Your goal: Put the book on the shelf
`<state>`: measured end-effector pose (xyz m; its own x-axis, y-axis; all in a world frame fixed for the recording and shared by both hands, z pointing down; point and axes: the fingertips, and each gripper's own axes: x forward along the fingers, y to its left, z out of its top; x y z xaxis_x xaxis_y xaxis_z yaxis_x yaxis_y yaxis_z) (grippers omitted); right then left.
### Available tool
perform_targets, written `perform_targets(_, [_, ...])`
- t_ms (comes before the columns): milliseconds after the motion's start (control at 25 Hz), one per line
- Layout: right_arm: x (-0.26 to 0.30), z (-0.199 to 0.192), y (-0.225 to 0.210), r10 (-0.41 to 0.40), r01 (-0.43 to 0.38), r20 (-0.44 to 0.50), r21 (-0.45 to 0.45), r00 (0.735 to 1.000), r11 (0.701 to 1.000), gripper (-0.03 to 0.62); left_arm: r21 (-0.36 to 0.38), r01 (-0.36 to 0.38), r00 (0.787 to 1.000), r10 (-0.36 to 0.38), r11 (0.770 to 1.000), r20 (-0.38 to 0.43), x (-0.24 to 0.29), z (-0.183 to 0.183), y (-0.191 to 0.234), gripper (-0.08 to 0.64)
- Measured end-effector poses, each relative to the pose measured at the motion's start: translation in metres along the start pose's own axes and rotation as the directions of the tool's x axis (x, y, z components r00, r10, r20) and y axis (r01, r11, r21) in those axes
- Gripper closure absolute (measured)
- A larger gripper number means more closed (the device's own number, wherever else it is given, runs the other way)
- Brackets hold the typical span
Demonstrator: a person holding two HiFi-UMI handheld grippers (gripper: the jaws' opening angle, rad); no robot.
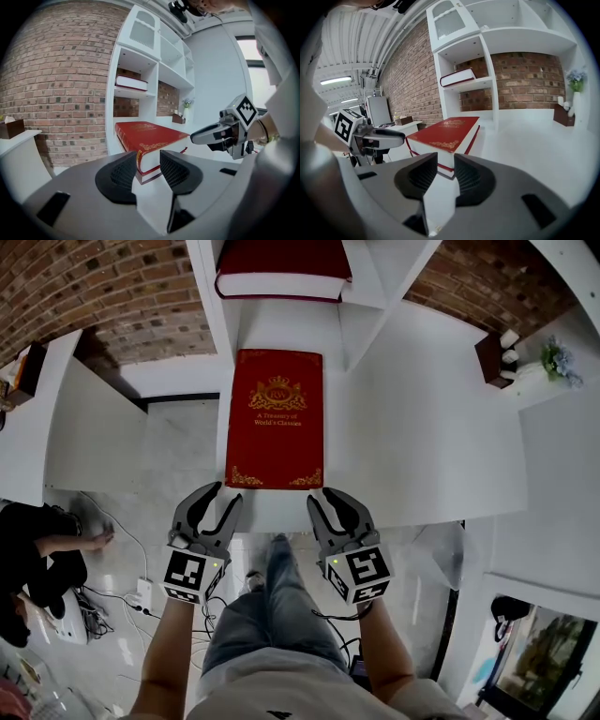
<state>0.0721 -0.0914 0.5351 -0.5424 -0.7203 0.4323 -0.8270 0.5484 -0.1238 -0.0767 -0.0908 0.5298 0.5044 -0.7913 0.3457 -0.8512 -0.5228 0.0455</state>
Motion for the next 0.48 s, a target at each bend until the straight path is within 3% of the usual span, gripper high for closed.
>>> perform_targets(480, [0.014,-0.008,-0.007,0.025,-0.025,-0.022,0.003,0.999,1.000,0.463,-0.013,0.007,0.999,-0.008,1.000,-0.050,0.014,-0.014,0.010,0.382])
